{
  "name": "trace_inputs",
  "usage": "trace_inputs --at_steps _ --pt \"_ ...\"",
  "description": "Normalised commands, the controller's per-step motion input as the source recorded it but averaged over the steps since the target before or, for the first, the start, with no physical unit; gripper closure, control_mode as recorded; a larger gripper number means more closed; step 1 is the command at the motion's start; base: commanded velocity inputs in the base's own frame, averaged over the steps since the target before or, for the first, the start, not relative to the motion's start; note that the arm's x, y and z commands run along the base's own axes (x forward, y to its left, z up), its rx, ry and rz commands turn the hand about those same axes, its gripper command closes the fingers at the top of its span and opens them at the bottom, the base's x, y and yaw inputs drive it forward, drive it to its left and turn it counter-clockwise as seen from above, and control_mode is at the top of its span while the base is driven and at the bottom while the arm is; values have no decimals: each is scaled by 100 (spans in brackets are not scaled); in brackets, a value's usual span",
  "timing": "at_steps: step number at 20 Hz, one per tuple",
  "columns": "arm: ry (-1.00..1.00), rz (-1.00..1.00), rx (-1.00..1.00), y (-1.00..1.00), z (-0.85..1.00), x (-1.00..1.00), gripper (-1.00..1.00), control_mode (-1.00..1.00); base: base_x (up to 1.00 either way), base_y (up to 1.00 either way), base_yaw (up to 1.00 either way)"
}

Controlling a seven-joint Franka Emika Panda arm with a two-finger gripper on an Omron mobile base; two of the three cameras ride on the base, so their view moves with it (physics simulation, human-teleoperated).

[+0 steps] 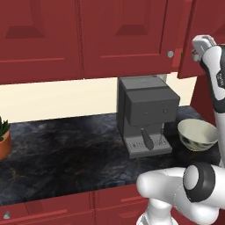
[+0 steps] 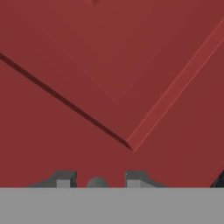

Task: Open the cabinet. Pick the pear and pear from the cabinet and place them into the bowl. Then close the cabinet.

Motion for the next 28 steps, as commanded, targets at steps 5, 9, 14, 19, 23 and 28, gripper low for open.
trace_inputs --at_steps 5,9,14,19,23,28 --pt "0 0 2 -24 -25 -54 100 -100 0 0 0" --pt "0 1 1 -38 -22 -65 100 -100 0 0 0" --pt "0 0 1 -43 -21 -79 100 -100 0 0 0" --pt "0 0 1 -40 -20 -79 100 -100 0 0 0" --pt "0 0 0 -31 -17 -59 100 -100 0 0 0" --pt "3 0 0 -24 -15 -46 100 -100 0 0 0"
